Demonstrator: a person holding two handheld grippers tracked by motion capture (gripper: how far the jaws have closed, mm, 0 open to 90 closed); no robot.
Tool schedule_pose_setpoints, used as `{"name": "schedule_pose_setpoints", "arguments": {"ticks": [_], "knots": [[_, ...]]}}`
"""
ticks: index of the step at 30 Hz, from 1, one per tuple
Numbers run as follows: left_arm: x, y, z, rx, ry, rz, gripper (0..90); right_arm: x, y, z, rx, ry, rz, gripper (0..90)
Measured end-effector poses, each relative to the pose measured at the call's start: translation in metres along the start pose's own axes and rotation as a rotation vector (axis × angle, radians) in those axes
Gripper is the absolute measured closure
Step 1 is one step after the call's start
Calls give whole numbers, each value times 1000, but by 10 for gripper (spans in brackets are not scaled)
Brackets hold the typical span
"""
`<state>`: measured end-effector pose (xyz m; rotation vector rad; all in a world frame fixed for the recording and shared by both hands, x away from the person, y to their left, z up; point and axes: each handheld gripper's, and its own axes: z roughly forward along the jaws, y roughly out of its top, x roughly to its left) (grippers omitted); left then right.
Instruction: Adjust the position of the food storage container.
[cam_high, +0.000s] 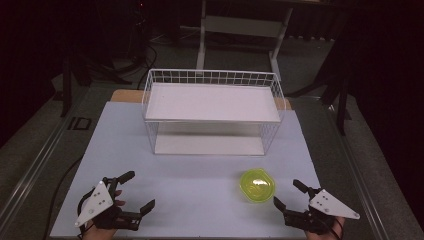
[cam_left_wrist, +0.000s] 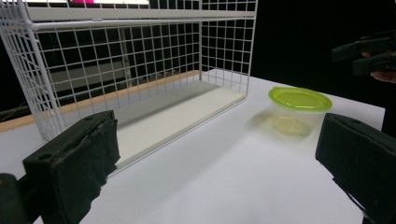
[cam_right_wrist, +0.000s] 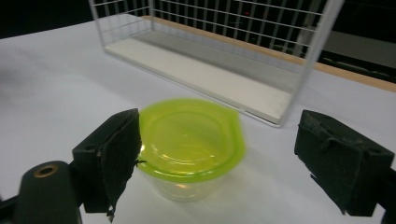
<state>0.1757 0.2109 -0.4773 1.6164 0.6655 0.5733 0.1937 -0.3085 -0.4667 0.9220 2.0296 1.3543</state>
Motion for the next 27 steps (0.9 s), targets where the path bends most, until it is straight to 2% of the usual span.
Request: {"name": "schedule_pose_setpoints", "arguments": {"ticks": [3,6,10,12,15,17,20,23,24,27], "knots": [[-1,0,0,2,-5,4,2,5,1,2,9,34,-31,147],[-3,1,0,-1,-9,10,2,10,4,1,3,52,-43,151],[-5,1,1,1,-13,15,2,15,10,-3,-26,54,-48,151],[-6,1,1,-3,-12,21,2,20,18,-7,-36,38,-92,151],[-7,2,0,-4,-12,24,3,24,24,-9,-43,70,-131,151],[-7,1,0,-3,-10,24,2,28,30,-9,-29,85,-143,151],[-8,1,0,-2,-8,28,2,32,43,-11,-50,104,-135,131],[-8,1,0,-1,-9,28,2,33,51,-11,-61,90,-157,126],[-7,1,0,-2,-12,27,2,31,60,-9,-68,67,-171,125],[-7,1,0,-1,-16,23,2,25,67,-6,-81,45,-160,122]]}}
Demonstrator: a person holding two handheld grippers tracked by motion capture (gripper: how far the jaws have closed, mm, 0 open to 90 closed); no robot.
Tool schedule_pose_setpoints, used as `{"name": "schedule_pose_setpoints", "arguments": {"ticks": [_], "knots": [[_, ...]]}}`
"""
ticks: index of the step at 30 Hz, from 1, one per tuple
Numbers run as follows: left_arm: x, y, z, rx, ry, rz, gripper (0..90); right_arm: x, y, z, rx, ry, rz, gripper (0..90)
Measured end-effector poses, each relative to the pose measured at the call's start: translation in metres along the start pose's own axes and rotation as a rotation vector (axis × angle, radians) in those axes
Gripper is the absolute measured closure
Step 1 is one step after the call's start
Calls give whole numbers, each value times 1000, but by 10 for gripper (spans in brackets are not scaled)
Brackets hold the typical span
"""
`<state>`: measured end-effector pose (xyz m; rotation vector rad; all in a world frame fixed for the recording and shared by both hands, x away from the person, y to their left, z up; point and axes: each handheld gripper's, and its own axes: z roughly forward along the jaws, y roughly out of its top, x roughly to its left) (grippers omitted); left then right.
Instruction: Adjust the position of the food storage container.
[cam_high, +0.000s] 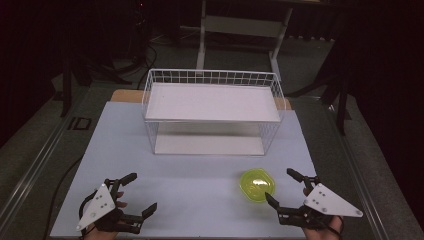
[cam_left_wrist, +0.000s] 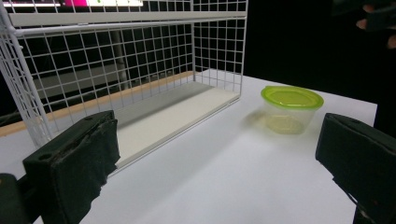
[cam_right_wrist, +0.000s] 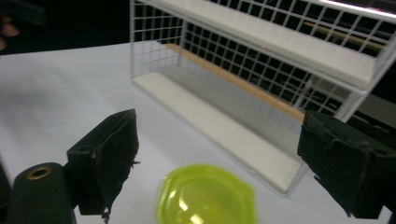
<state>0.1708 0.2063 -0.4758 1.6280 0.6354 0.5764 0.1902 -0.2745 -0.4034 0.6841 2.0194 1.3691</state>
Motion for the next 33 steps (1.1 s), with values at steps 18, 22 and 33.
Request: {"name": "schedule_pose_setpoints", "arguments": {"ticks": [18,22,33], "knots": [[-1,0,1,-1,-6,-1,2,-38,-37,24,118,-172,90,386],[-2,0,1,1,-9,0,2,-49,-52,27,205,-184,113,545],[-3,1,2,5,-9,15,2,-59,-92,45,419,-158,198,900]]}}
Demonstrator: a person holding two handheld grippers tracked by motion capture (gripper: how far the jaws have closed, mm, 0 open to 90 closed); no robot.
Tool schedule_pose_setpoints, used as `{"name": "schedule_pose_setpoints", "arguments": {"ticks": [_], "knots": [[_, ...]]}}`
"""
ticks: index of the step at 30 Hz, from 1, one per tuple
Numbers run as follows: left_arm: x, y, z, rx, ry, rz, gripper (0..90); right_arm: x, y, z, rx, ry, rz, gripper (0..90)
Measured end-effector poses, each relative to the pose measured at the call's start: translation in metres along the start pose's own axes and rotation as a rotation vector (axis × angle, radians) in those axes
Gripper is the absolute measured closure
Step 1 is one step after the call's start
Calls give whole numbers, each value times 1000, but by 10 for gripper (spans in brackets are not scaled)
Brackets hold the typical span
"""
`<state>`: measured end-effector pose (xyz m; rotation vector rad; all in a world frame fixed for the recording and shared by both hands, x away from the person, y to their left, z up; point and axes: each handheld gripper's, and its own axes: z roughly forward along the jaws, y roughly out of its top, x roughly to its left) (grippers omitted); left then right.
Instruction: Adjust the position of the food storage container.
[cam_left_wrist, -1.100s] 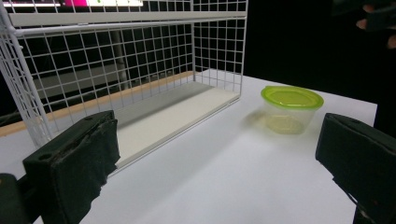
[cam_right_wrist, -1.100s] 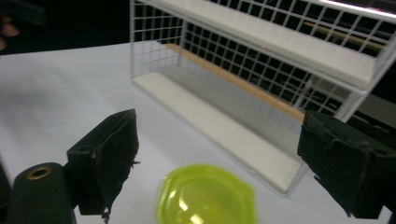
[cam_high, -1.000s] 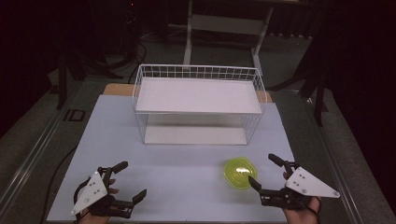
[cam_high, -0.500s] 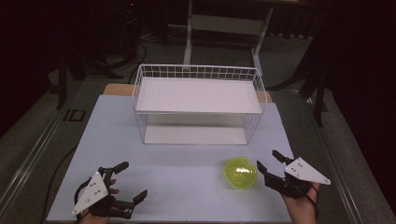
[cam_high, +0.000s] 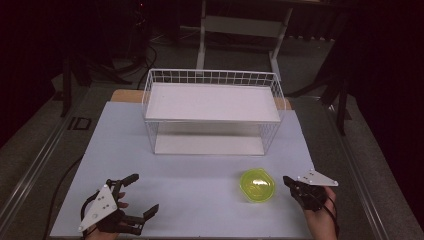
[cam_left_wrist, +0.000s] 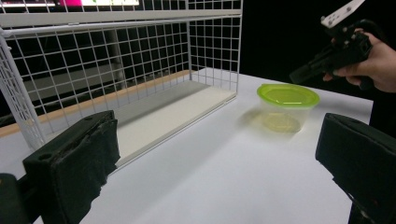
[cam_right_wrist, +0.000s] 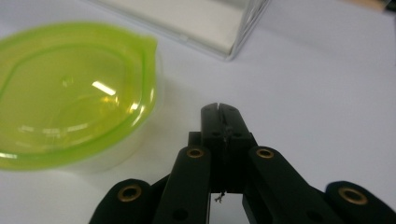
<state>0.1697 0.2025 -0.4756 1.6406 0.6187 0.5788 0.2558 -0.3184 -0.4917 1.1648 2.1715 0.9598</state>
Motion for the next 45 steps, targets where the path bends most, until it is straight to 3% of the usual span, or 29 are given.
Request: {"name": "schedule_pose_setpoints", "arguments": {"ticks": [7,19,29,31,34,36,41,45], "knots": [[0,0,0,-2,1,0,2,8,-10,17,70,51,-14,900],[1,0,0,-5,4,-2,3,33,-6,28,93,147,-35,900],[1,0,0,1,3,2,2,58,3,35,95,214,-116,900],[1,0,0,0,2,3,3,58,4,35,102,208,-134,900],[1,0,-1,0,4,5,2,51,5,37,108,160,-182,900],[1,0,-1,0,4,1,2,46,8,41,103,146,-186,900],[1,0,-1,0,3,7,2,48,8,53,102,200,-149,900],[1,0,-1,1,3,4,2,57,9,51,96,231,-158,900]]}}
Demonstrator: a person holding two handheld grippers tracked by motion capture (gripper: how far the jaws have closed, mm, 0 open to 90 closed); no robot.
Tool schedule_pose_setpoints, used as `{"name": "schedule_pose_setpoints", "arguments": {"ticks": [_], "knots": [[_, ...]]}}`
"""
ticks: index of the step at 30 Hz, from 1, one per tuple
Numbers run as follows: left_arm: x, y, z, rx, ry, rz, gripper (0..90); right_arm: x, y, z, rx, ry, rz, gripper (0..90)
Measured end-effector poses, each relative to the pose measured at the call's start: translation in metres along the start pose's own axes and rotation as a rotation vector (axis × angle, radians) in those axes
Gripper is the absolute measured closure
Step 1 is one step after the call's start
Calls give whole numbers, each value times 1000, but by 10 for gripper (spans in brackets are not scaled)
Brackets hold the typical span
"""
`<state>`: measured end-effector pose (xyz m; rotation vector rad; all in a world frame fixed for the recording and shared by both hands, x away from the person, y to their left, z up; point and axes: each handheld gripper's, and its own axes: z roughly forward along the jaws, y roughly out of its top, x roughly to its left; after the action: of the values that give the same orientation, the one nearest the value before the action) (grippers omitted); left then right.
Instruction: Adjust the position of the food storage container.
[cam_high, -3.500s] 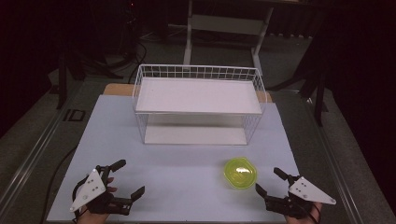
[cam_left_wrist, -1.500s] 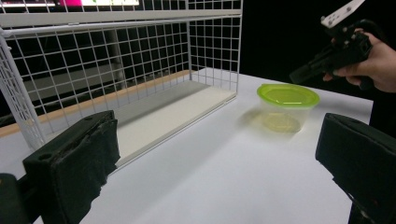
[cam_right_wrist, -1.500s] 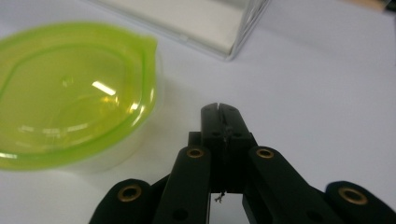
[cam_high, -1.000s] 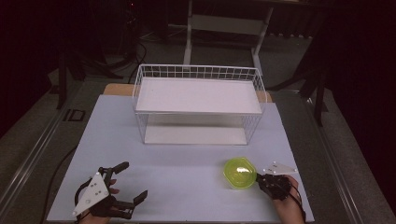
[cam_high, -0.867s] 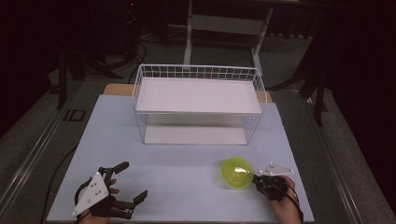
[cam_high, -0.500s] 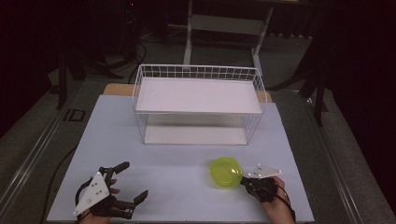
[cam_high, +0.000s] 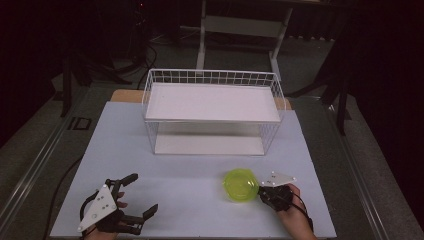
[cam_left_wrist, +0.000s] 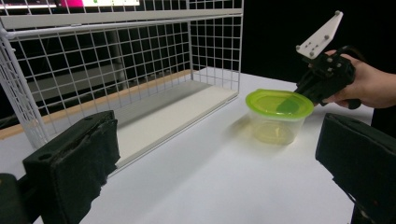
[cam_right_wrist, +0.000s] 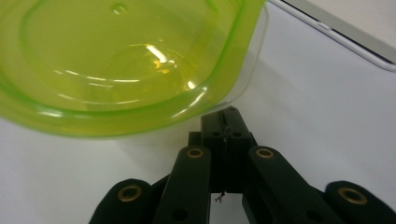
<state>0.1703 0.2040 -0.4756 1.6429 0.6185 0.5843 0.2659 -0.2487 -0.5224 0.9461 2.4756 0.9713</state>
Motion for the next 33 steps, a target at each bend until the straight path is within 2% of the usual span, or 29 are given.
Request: {"name": "schedule_pose_setpoints", "arguments": {"ticks": [4,8,11,19,24,33], "knots": [[-1,0,1,3,-1,7,2,8,2,2,-2,28,3,900],[-2,0,1,6,-1,9,2,15,6,5,0,45,-13,900],[-2,0,1,10,-2,13,2,24,12,15,8,73,-27,900],[-2,0,2,14,-8,15,2,37,26,30,9,91,-59,900],[-3,-1,2,22,-11,20,3,41,33,37,3,106,-43,900],[-3,-1,2,22,-16,21,2,52,42,46,9,132,-53,900]]}}
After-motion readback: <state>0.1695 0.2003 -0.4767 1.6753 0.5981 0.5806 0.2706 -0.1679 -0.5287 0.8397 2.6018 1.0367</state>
